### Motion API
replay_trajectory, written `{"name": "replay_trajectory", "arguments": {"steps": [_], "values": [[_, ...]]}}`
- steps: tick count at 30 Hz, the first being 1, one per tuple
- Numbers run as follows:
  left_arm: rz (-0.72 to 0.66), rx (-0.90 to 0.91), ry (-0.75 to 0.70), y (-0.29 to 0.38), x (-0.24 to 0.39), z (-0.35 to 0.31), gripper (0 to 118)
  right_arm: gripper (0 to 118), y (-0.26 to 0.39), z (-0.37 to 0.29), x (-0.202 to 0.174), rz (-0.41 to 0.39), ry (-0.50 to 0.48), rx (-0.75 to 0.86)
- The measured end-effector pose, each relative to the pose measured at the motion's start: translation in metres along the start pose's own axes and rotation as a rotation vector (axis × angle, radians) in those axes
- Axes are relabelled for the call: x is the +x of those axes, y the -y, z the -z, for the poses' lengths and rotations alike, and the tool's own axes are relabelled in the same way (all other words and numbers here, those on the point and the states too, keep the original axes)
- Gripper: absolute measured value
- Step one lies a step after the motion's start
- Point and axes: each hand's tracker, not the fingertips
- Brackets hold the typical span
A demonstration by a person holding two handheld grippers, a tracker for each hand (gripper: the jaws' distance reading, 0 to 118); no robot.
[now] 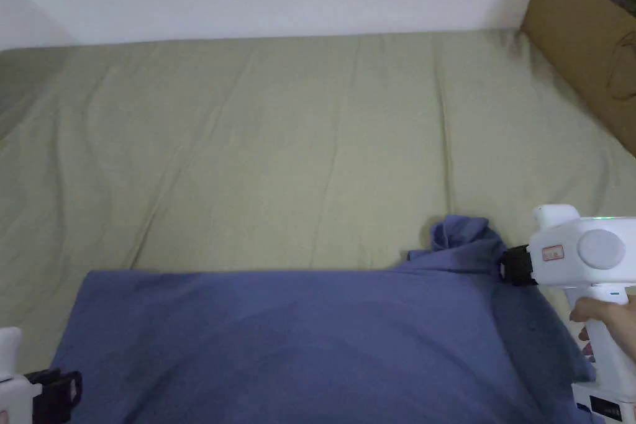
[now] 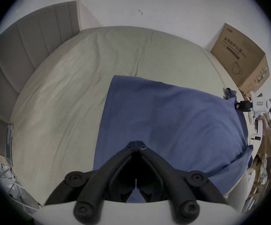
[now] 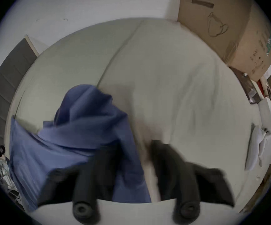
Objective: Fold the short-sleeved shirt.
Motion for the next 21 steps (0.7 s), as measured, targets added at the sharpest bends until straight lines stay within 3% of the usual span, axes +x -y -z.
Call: {"name": "replay_trajectory", "arguments": {"steps": [1,2,5,9,10,11,12,13,15,16,21], "values": [[-0.021,0.001,0.021,0.0,-0.003,0.0,0,2,-0.001,-0.004,0.003,0.012,-0.041,0.007],[-0.047,0.006,0.056,0.0,-0.005,-0.001,0,2,-0.001,-0.006,0.003,0.036,-0.085,-0.003],[-0.057,0.018,0.053,-0.003,0.006,-0.01,0,2,-0.005,-0.009,-0.004,-0.009,-0.038,0.001],[-0.027,0.031,0.022,-0.023,0.013,-0.006,2,2,-0.011,-0.017,-0.008,0.005,-0.06,0.011],[-0.019,0.037,0.024,-0.032,0.014,-0.001,16,2,-0.012,-0.018,-0.01,0.004,-0.058,0.016],[-0.013,0.041,0.033,-0.042,0.013,0.004,51,2,-0.013,-0.019,-0.011,-0.001,-0.05,0.02],[-0.007,0.039,0.039,-0.055,0.015,0.012,51,2,-0.013,-0.018,-0.011,-0.005,-0.048,0.016],[-0.014,0.025,0.036,-0.068,0.017,0.022,60,2,-0.013,-0.018,-0.01,-0.005,-0.048,0.014],[-0.016,0.004,0.041,-0.09,0.015,0.047,96,2,-0.012,-0.017,-0.01,-0.006,-0.045,0.006],[-0.018,0.008,0.04,-0.101,0.016,0.058,101,2,-0.012,-0.016,-0.009,-0.005,-0.043,0.005],[-0.03,-0.044,-0.031,-0.131,0.014,0.102,97,2,-0.01,-0.013,-0.005,0.014,-0.049,-0.005]]}}
